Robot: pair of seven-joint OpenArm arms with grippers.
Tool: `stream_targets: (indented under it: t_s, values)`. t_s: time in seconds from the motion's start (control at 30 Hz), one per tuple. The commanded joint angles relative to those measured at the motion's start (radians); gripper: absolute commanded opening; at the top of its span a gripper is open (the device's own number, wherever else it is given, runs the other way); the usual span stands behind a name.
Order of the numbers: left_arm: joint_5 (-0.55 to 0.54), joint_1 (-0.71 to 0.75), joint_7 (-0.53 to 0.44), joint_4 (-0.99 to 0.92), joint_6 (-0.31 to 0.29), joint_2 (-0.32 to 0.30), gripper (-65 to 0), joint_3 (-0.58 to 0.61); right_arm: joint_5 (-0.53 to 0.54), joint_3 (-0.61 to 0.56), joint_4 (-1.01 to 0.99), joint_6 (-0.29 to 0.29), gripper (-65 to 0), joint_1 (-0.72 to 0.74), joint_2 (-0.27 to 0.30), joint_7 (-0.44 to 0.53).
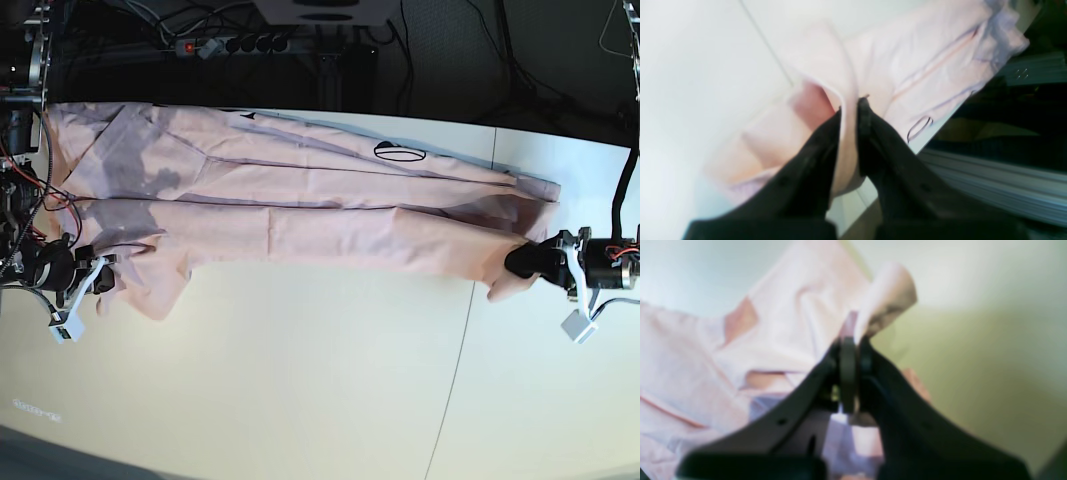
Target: Fold the T-shirt properly
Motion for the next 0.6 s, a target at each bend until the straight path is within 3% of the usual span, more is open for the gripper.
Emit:
stream_targets:
  t_s: [0.0,0.3,0.57]
  values:
    - [-0.022,-0.012,-0.011,0.017,-0.025,-0.027,-65.0,-0.008,0.021,0.015,0.030,0.057,-65.0,0.000,0.033,0.008]
    - [-0.022,0.045,-0.011,0.017,-0.025,-0.033,-65.0,-0.008,0.024,0.086,0.227,0.056,-65.0,-0.187,0.101,0.000]
    - [-0.022,0.053,-0.011,0.017,-0.025,-0.033,-65.0,-0.008,0.042,0.248,0.376,0.056,-65.0,-0.379,0.103,-0.002]
